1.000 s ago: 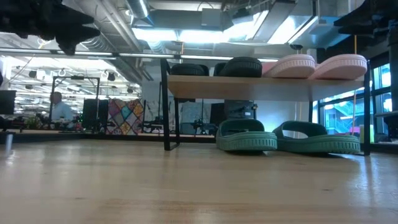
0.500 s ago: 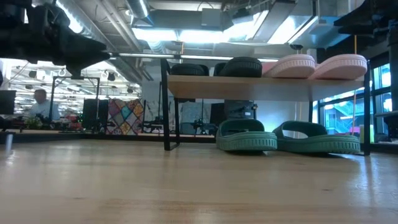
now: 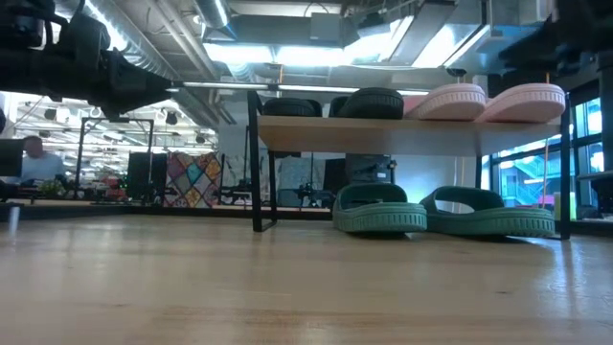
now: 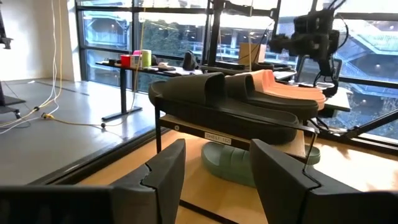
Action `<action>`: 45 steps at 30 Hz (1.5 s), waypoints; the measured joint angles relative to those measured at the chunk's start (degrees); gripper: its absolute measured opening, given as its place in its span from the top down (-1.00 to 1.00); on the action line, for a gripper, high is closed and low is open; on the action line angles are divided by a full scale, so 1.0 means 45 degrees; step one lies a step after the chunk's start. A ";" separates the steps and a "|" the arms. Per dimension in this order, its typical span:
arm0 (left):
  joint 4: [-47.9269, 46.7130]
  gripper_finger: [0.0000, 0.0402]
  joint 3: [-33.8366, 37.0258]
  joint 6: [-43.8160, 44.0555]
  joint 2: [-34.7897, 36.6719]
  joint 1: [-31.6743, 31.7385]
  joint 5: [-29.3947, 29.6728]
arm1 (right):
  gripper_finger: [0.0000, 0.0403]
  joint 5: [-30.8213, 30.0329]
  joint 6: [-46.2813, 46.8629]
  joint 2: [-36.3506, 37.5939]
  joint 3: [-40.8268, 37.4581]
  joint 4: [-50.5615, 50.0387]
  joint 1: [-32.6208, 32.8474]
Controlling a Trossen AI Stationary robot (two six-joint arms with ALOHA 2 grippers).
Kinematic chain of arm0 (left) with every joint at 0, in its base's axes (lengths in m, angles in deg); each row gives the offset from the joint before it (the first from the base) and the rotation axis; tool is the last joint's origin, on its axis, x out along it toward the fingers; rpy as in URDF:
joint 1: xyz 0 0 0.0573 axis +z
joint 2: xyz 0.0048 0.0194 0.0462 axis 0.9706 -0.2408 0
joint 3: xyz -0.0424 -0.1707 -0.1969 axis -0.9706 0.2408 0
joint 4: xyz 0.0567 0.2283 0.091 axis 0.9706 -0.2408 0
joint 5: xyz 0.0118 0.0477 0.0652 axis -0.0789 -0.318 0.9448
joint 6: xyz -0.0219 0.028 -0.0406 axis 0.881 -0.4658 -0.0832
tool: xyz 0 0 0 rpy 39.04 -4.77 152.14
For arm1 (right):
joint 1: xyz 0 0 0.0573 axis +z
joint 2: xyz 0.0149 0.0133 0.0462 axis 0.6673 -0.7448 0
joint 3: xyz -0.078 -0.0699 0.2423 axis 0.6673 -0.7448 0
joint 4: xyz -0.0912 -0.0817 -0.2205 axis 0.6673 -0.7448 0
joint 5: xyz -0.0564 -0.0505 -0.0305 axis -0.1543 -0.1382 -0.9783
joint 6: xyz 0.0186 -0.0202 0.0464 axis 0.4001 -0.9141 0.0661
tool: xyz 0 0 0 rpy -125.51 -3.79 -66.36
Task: Pick and place slides into the shelf
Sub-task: Return to Home Position
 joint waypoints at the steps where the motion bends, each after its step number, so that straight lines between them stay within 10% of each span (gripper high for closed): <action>1: 0.0000 0.15 0.0000 -0.0004 0.0000 0.0000 0.0003 | -0.12 0.0000 -0.0084 0.0000 -0.0366 0.0155 0.0000; 12: -0.0005 0.15 0.0000 0.0047 0.0000 0.0000 0.0003 | -0.12 -0.0549 -0.1230 -0.0005 -0.3046 0.6058 0.0000; 26: -0.0005 0.15 0.0000 0.0085 0.0000 0.0000 0.0005 | -0.12 -0.1224 -0.1101 0.0000 -0.3200 0.4819 -0.0005; 45: -0.0005 0.15 0.0000 0.0087 0.0000 0.0000 0.0010 | -0.12 -0.2244 -0.2443 0.0019 -0.5260 0.8876 -0.0005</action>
